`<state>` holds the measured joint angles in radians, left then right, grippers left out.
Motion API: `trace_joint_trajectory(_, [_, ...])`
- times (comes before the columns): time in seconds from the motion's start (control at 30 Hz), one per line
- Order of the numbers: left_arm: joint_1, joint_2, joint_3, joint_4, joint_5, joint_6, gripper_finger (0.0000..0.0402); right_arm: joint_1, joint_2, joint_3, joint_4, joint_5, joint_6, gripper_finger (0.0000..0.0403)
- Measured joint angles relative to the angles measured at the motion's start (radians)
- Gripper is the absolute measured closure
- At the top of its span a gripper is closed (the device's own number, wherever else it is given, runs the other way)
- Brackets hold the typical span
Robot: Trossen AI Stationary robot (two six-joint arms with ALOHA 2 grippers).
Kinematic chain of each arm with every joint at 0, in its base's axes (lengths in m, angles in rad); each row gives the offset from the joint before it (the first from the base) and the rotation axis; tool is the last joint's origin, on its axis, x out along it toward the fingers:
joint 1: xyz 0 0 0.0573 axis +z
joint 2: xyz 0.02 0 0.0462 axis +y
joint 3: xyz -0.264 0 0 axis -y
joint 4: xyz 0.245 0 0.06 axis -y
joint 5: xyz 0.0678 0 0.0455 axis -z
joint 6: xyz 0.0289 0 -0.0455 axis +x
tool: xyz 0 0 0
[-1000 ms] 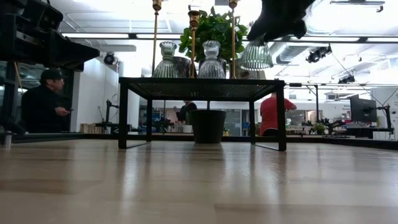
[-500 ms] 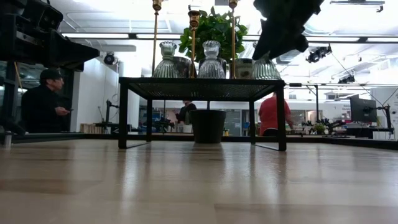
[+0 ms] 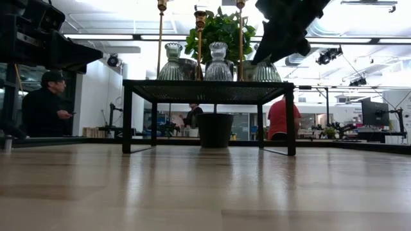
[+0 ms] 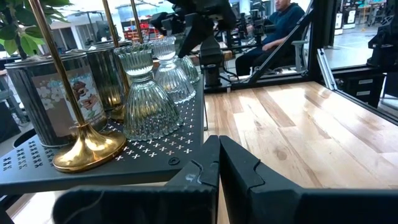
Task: Pick & Place candle stick holders
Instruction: Put the green candle holder on the shelf aligned with the other green and transparent candle holders
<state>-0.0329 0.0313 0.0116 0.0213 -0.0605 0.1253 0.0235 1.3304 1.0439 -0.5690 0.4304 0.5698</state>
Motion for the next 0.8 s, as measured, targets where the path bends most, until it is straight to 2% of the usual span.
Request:
trace_joint_trajectory(0.13, [0.000, 0.000, 0.000, 0.000, 0.000, 0.000, 0.0402, -0.011, 0.000, -0.001, 0.000, 0.005, -0.021, 0.0278])
trace_joint_trajectory(0.37, [0.000, 0.000, 0.000, 0.000, 0.000, 0.000, 0.0402, -0.019, 0.001, -0.002, -0.002, 0.012, -0.024, 0.0262])
trace_joint_trajectory(0.6, [0.000, 0.000, 0.000, 0.000, 0.000, 0.000, 0.0402, -0.019, 0.001, -0.002, -0.002, 0.009, -0.026, 0.0270])
trace_joint_trajectory(0.8, [0.000, 0.000, 0.000, 0.000, 0.000, 0.000, 0.0402, -0.016, 0.003, -0.004, 0.012, 0.003, -0.030, 0.0248])
